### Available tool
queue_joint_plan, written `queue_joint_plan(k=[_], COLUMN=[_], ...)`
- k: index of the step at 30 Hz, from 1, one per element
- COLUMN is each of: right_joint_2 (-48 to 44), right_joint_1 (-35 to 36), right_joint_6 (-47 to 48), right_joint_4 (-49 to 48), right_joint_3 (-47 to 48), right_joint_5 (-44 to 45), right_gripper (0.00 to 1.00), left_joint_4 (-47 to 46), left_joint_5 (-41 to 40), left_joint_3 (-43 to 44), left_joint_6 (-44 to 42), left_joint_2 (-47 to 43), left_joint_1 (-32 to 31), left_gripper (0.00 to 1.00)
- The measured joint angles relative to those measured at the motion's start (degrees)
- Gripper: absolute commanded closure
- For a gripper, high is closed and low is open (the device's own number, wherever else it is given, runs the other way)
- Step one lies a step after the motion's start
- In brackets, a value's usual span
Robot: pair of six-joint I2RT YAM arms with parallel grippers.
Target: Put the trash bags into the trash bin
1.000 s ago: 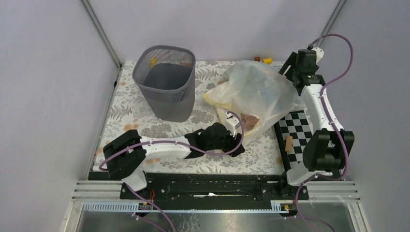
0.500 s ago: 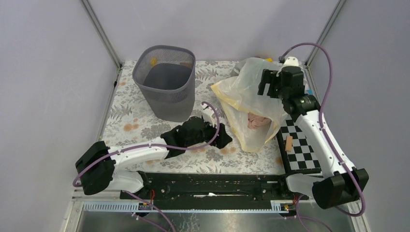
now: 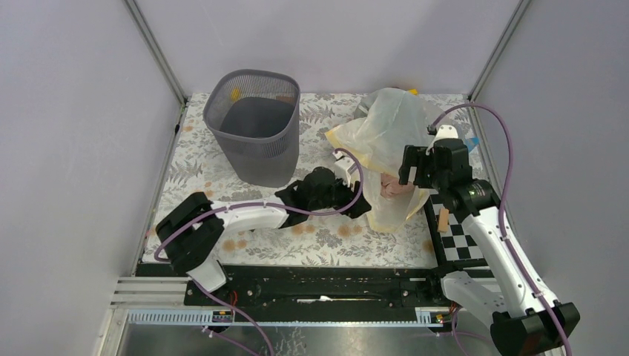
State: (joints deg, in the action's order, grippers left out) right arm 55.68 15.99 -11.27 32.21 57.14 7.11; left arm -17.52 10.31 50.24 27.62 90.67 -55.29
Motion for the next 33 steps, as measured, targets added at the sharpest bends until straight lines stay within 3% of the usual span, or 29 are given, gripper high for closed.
queue_joint_plan(k=[3, 5, 8, 12, 16, 20, 33], right_joint_2=[-1.42, -0.98, 0.98, 3.80, 5.20, 5.88, 3.52], right_joint_1=[0.00, 0.00, 0.00, 0.02, 0.02, 0.02, 0.02], right_joint_6=[-0.52, -1.01, -2.10, -4.35, -6.21, -7.43, -8.92], right_joint_4=[0.42, 0.35, -0.09, -2.73, -5.40, -6.86, -8.44], right_joint_3=[-1.90, -2.89, -3.54, -4.09, -4.09, -3.98, -3.72], right_joint_5=[-0.83, -0.94, -0.52, 2.03, 3.56, 4.74, 7.74], right_gripper=[0.12, 0.20, 0.40, 0.75, 0.94, 1.00, 1.00], left_joint_4=[-1.44, -3.58, -6.62, -8.24, -8.63, -8.68, -7.48], left_joint_5=[0.70, 1.01, 1.79, 1.99, 1.42, 0.28, -6.34], left_joint_3=[3.10, 4.44, 6.78, 9.84, 12.63, 16.22, 27.52], left_joint_6=[-1.40, -2.60, -4.33, -5.77, -6.51, -6.80, -7.13], left_joint_2=[3.43, 5.57, 9.75, 14.82, 18.01, 20.20, 30.82], left_joint_1=[-0.17, -0.24, -0.37, -0.63, -1.05, -1.36, -1.44], left_gripper=[0.45, 0.46, 0.47, 0.46, 0.46, 0.46, 0.46])
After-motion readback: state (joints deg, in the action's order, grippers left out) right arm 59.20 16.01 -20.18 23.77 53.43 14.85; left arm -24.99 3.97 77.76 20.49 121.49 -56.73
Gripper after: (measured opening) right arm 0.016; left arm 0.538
